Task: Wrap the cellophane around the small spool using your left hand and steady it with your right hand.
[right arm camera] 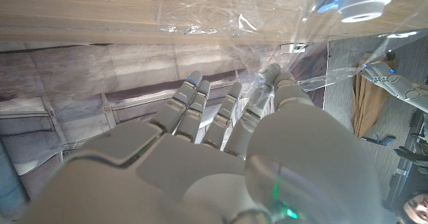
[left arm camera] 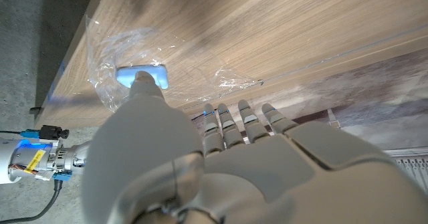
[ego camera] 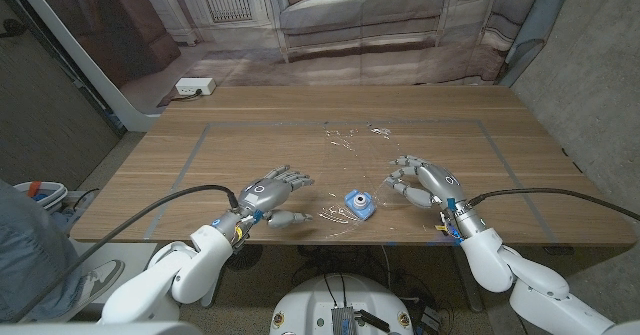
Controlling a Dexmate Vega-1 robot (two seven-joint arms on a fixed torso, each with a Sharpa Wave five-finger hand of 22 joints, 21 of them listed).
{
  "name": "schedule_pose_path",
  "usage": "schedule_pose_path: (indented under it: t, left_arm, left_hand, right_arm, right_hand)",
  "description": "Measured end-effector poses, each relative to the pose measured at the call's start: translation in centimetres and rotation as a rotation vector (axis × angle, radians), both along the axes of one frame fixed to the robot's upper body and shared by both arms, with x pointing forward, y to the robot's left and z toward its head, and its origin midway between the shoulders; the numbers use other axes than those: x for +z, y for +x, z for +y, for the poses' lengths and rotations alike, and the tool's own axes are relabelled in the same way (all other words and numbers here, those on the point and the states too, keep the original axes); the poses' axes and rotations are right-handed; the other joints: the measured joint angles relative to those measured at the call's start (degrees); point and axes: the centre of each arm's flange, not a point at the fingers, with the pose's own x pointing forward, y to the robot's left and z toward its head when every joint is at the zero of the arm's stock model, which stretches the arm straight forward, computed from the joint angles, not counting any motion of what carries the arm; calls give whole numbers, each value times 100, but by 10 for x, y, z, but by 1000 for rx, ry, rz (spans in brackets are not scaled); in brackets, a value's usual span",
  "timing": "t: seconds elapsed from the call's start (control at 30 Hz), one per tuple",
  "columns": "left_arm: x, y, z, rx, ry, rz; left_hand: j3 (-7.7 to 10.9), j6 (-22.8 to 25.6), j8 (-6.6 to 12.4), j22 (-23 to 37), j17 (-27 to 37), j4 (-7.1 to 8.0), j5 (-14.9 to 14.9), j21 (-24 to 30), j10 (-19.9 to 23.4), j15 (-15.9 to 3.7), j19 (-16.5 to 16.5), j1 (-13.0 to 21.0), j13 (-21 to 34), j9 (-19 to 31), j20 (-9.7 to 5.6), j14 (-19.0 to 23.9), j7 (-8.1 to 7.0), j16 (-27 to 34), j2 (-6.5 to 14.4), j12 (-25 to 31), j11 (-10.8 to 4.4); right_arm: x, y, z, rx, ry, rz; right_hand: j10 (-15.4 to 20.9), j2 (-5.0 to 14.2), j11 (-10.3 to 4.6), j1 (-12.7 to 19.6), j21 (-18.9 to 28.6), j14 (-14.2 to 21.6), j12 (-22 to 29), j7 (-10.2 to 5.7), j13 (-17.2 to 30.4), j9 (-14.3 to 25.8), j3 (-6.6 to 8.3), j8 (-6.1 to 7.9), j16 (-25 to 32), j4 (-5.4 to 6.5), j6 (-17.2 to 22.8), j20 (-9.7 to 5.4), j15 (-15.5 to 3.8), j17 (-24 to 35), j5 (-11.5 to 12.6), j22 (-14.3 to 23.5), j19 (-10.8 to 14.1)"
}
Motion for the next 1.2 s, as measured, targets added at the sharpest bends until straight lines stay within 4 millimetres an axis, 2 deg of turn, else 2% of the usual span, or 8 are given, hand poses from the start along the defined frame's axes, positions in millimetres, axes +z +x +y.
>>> schedule_pose_path:
  t: [0.23, 0.5, 0.67, 0.83, 1.0, 1.2]
  left_arm:
    - [9, 8, -5, -8, -18, -6]
    - [27, 21, -12, -33, 10, -17]
    - [32, 23, -9, -26, 23, -4]
    - [38, 24, -5, -21, 21, 7]
    - [43, 26, -3, -22, 17, 11]
    - [50, 29, -2, -32, 19, 11]
  left_hand:
    - [1, 127, 80, 0, 0, 0, 22, 0, 81, 31, 2, 0, 0, 0, 1, 32, 12, 0, 0, 43, 19]
    - [18, 172, 80, 0, 0, -17, 44, 0, 59, 31, -10, 48, 0, 0, 51, 32, 9, 0, 47, 43, -2]
    - [9, 194, 80, 0, -4, -57, 45, 0, 60, 31, -32, 64, -1, 0, 30, 32, -12, 0, 61, 43, 0]
    - [9, 291, 125, 0, 0, -57, 44, 0, 160, 23, -8, 97, -1, 0, 6, 102, -35, 38, 93, 67, 16]
    - [10, 367, 130, 0, 0, -57, 44, 40, 234, 31, -8, 110, -1, 0, 6, 156, -22, 66, 106, 89, 8]
    - [10, 428, 166, -1, 0, -56, 44, 44, 254, 0, 23, 110, -1, 0, -24, 188, -22, 66, 106, 89, -10]
  right_arm:
    - [5, 4, 1, -4, -4, 29]
    - [10, 6, 6, -28, 8, 61]
    - [13, 5, 8, -42, 17, 74]
    - [20, 6, 13, -48, 20, 86]
    - [27, 9, 18, -62, 17, 113]
    - [34, 12, 27, -81, 5, 162]
  right_hand:
    - [31, 1, 30, 1, 0, 0, -41, 12, 0, 0, 0, 0, 0, 0, 12, 11, 0, 0, -22, 0, -51]
    - [31, 23, 30, 23, 0, 0, -41, 29, 0, -1, 24, 0, 0, -24, 33, 12, 0, 0, -67, 0, -51]
    - [31, 23, 30, 23, 0, 0, -41, 0, 0, -1, 24, 0, 0, -24, 61, 12, 0, 0, -67, 0, -51]
    - [31, 23, 92, 23, -39, 0, -41, 0, 0, -1, 24, 0, 0, -24, 61, 18, 0, -13, -111, 0, -98]
    - [34, 23, 95, 23, -40, 0, -41, 0, 2, -1, 10, 0, 0, -73, 61, 22, 0, -28, -111, 0, -102]
    - [62, 23, 122, 23, -39, 51, -41, 3, 17, 30, 24, -78, 0, -87, 58, 22, 10, -12, -156, 0, -102]
